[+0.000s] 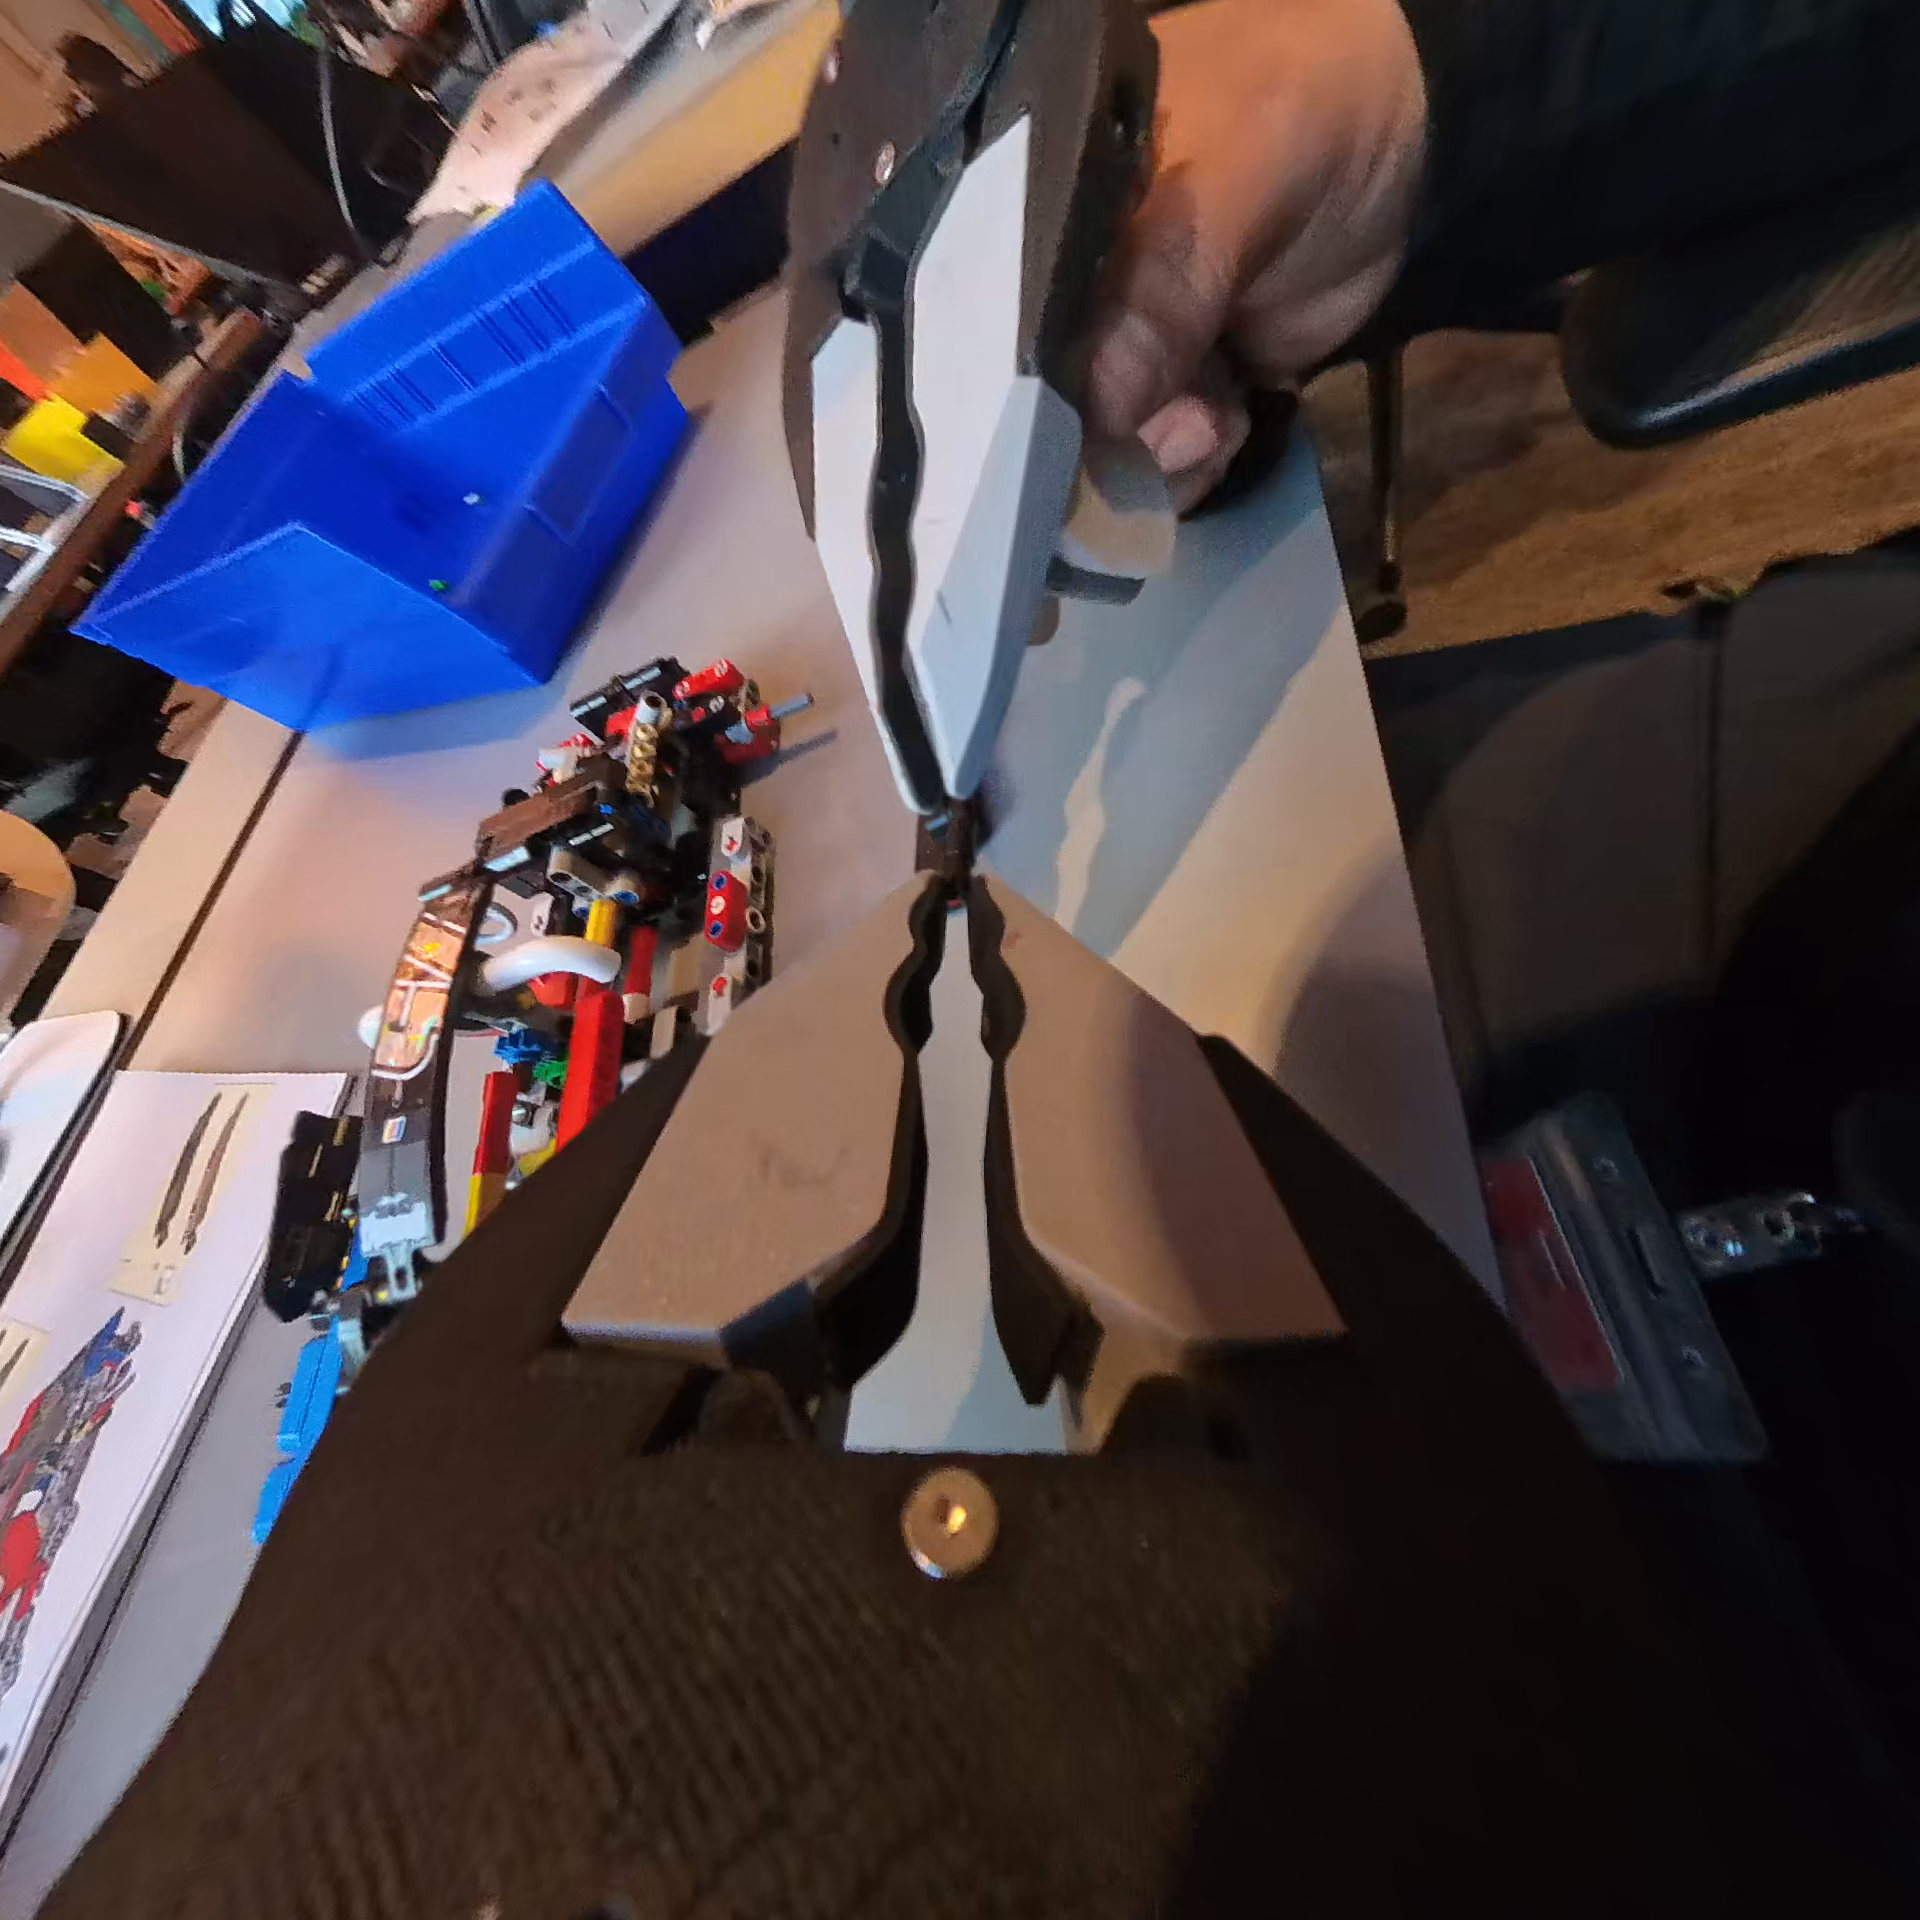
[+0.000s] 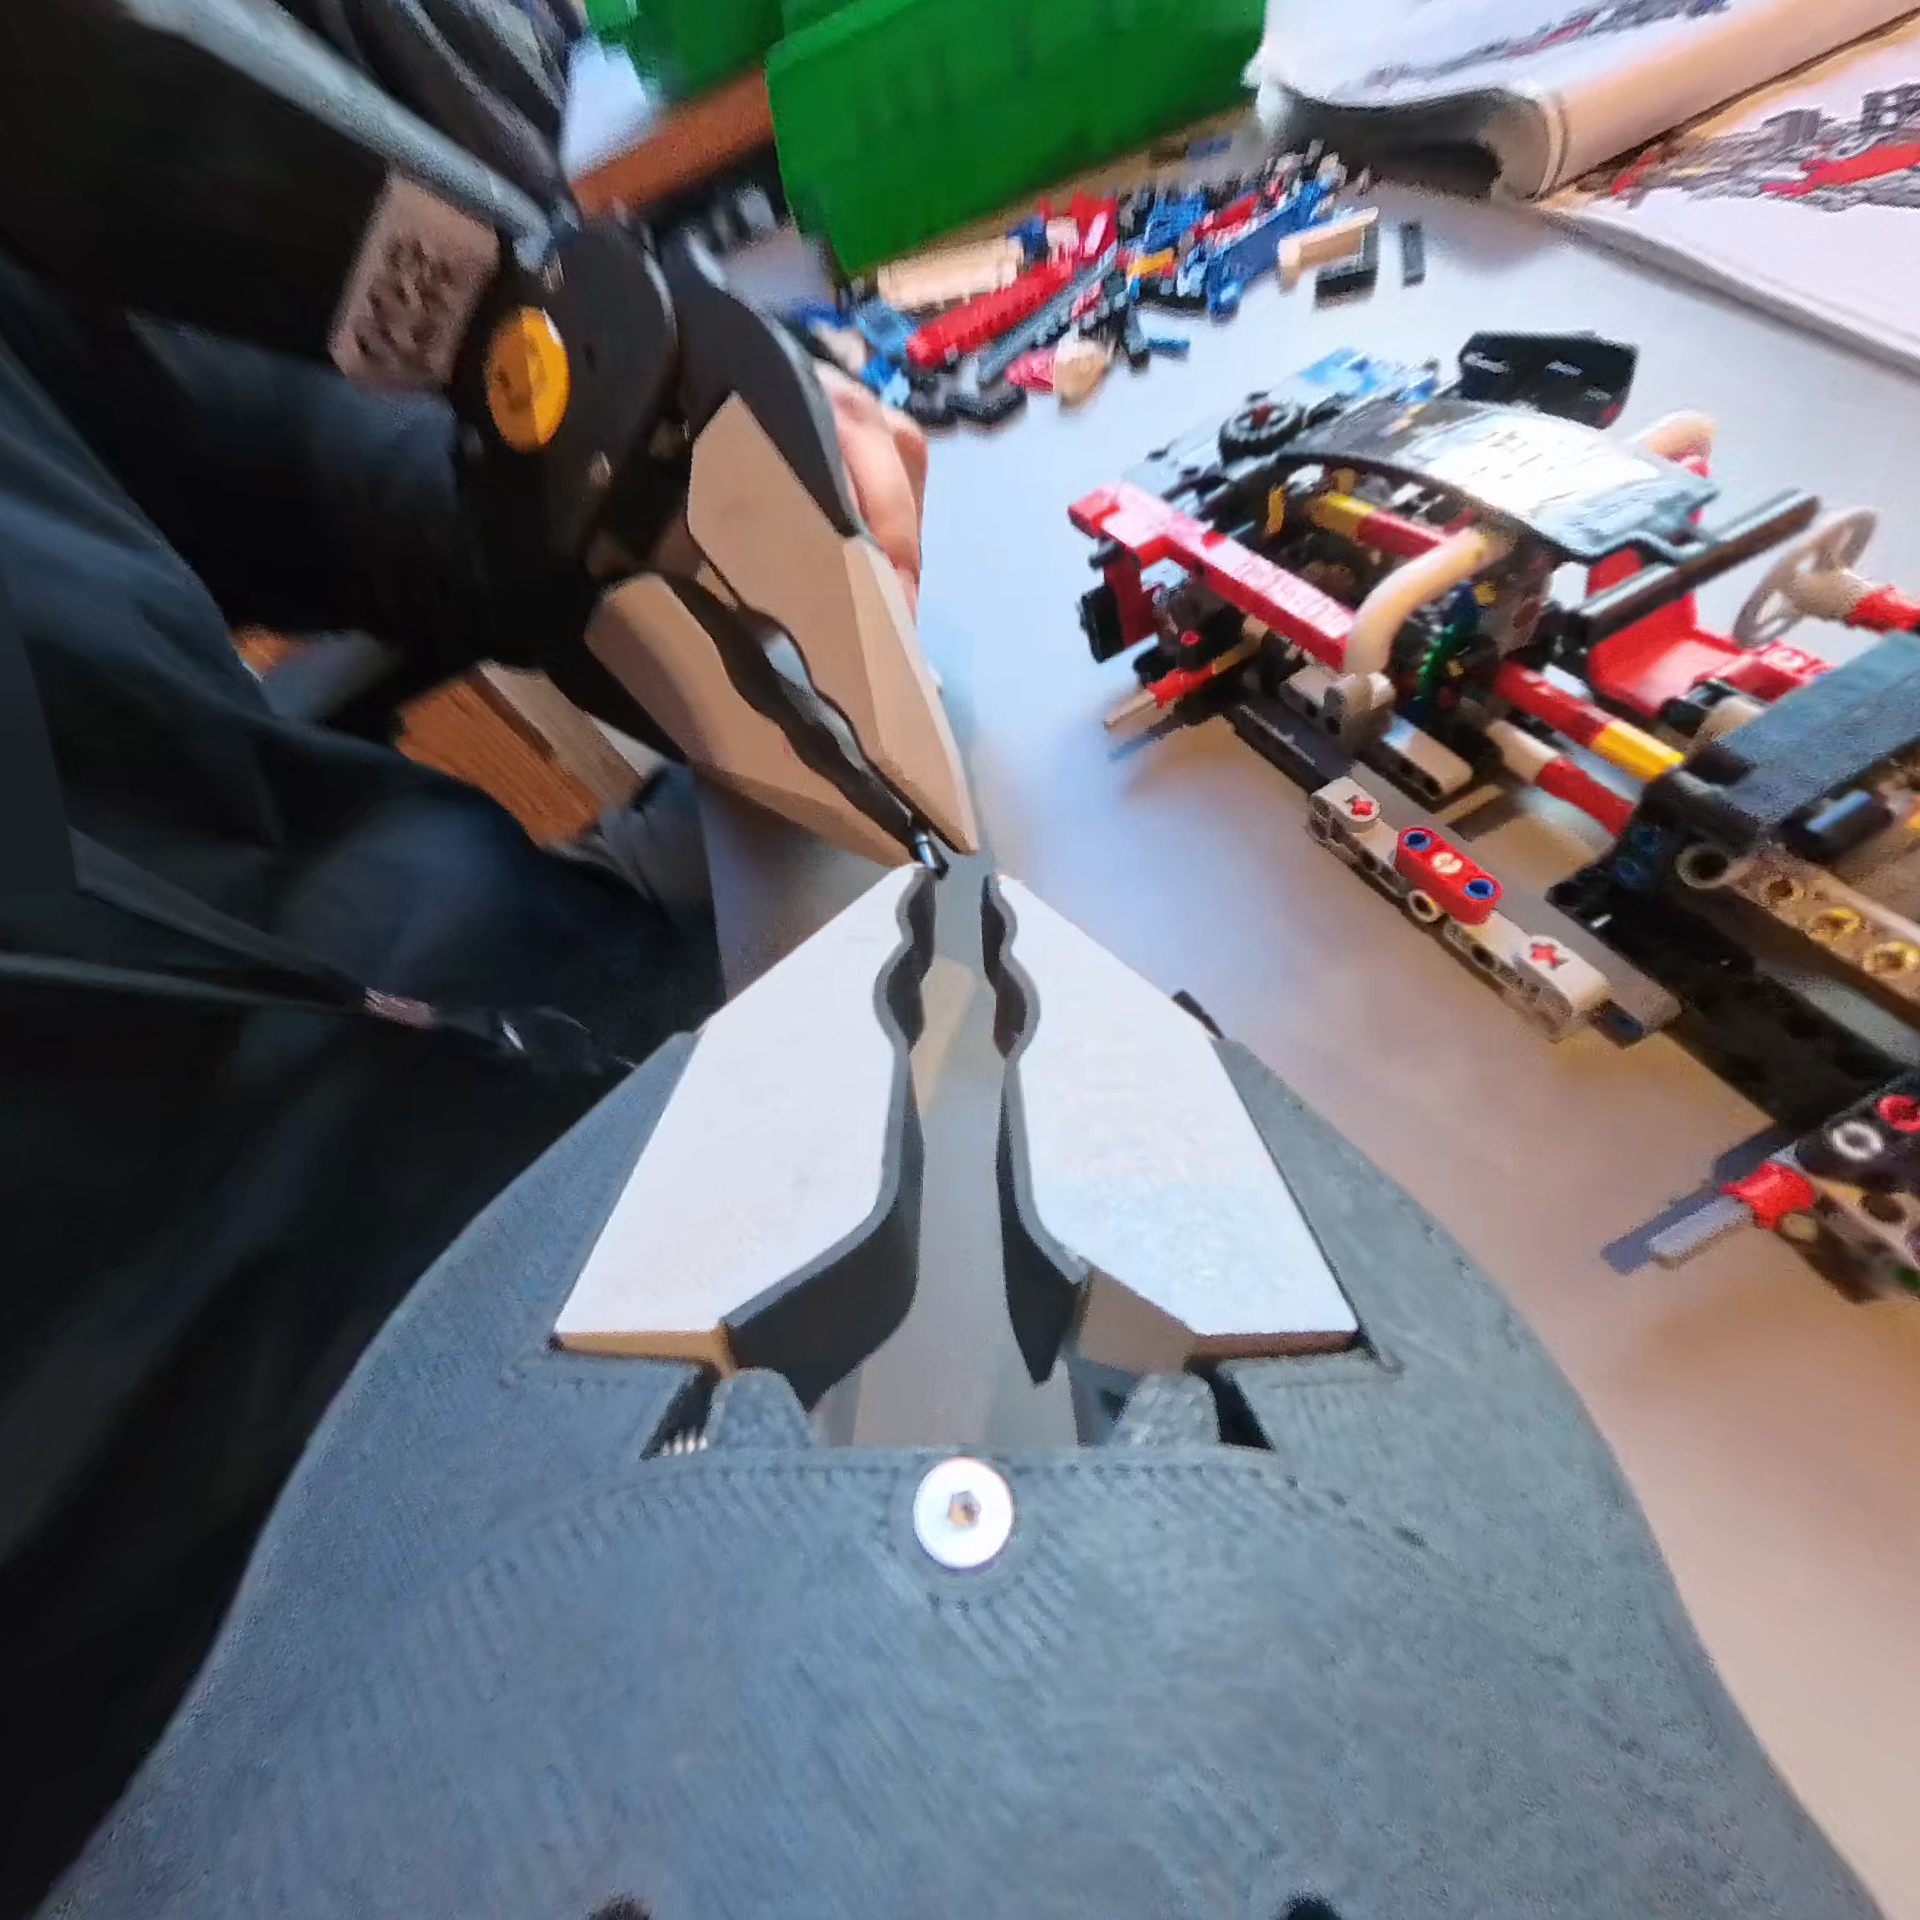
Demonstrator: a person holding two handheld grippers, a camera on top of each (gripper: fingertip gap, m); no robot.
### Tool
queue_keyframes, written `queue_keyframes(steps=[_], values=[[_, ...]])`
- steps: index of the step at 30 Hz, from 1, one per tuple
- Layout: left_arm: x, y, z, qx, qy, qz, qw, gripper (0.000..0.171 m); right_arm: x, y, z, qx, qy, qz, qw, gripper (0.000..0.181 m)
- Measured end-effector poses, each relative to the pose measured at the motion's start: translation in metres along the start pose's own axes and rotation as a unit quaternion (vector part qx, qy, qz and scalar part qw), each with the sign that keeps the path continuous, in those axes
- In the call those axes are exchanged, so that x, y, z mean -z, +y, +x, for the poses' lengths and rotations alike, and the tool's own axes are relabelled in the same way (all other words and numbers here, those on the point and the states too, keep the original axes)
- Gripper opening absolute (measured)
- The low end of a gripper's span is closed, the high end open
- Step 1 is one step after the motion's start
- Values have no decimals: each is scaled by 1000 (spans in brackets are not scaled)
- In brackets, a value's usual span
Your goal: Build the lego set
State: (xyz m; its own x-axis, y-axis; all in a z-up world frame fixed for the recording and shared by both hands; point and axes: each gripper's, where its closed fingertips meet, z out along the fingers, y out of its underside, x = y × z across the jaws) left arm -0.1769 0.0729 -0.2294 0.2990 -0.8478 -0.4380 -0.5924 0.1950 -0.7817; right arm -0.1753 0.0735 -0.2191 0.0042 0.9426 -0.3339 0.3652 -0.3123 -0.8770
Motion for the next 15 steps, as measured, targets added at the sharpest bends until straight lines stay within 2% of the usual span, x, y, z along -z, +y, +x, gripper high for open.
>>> queue_keyframes(steps=[5, 15], values=[[-1, -10, -4, -2, -15, 24, 1000, 1, 10, -14, -10, -112, -91, 64, 987, 11], [-5, -18, -10, -2, -35, 40, 999, 1, 5, -10, -6, -137, -92, 55, 985, 1]])
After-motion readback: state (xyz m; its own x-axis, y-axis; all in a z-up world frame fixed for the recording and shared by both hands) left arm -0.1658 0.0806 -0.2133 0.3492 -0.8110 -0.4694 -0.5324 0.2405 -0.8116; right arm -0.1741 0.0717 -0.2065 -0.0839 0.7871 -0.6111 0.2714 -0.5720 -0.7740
